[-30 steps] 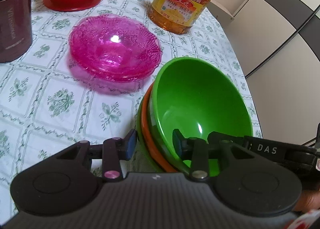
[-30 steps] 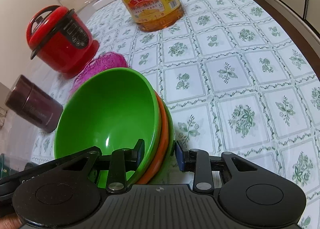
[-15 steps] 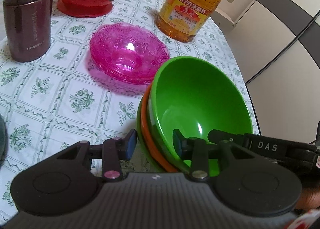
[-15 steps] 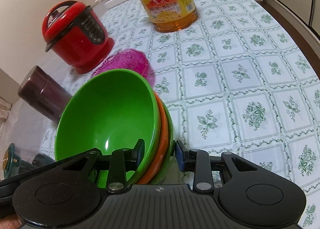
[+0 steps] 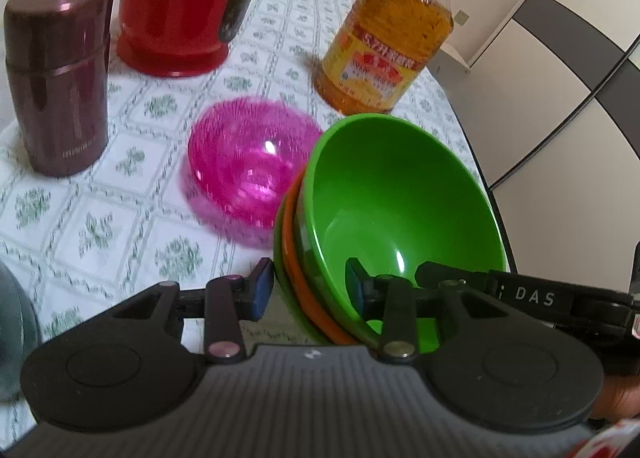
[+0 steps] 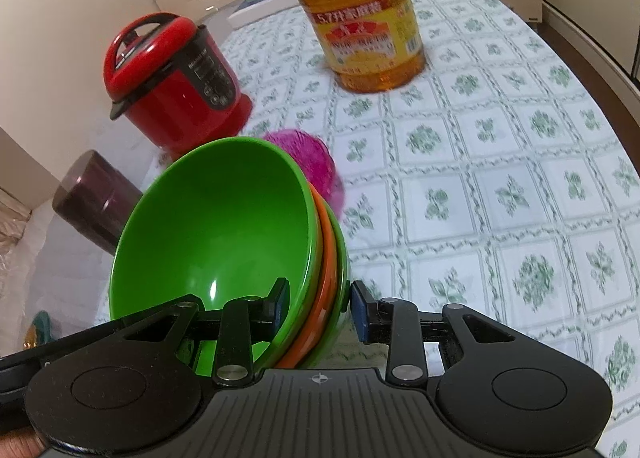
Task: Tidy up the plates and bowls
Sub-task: 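Lift the bowl stack with both grippers and carry it over the pink plates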
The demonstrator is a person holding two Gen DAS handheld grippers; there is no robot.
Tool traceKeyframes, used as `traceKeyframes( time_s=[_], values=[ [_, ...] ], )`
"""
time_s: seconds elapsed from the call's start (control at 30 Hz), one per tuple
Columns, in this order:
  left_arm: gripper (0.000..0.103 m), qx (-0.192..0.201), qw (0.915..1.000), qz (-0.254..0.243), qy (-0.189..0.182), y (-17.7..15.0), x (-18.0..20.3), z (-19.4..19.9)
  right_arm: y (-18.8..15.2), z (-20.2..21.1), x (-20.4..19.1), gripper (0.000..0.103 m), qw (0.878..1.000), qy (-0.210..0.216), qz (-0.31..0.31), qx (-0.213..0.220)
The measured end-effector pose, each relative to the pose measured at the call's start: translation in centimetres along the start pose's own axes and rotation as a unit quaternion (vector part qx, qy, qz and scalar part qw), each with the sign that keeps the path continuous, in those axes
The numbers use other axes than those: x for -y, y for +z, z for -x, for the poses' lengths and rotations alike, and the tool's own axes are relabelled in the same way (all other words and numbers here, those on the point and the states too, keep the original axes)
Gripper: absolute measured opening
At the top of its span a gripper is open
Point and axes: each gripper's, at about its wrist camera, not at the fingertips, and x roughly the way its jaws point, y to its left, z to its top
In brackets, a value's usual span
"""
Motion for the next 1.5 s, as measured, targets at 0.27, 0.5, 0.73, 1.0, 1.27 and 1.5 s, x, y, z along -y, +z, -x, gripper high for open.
traceKeyframes(
  time_s=[0.27,0.5,0.73,1.0,1.27,1.5],
  values=[
    [0.034,0.016,0.9998,-0.005,0.01,3.7,0.2,-0.7,3.3,-1.0,-1.6,0.033,1.0,0.008,0.01,0.01],
    [0.034,0.025,0.9996,0.007,0.014,6.6,-1.2,-2.1,5.9,-3.6,-2.4,0.033,1.0,0.018,0.009,0.004],
    [0.034,0.027,0.9993,0.016,0.022,8.8,-3.0,-4.4,8.0,-6.7,-3.2,0.033,1.0,0.022,0.014,0.001],
    [0.034,0.02,0.9989,0.031,0.027,9.4,-5.0,-7.2,9.2,-10.5,-3.2,0.033,1.0,0.021,0.016,-0.004],
    [0.034,0.018,0.9988,0.032,0.034,9.5,-5.8,-9.0,9.3,-13.1,-2.5,0.033,1.0,0.021,0.013,-0.014],
    [0.034,0.019,0.9986,0.036,0.033,9.3,-6.1,-10.0,9.4,-14.1,-2.2,0.033,1.0,0.017,0.013,-0.013]
  ],
)
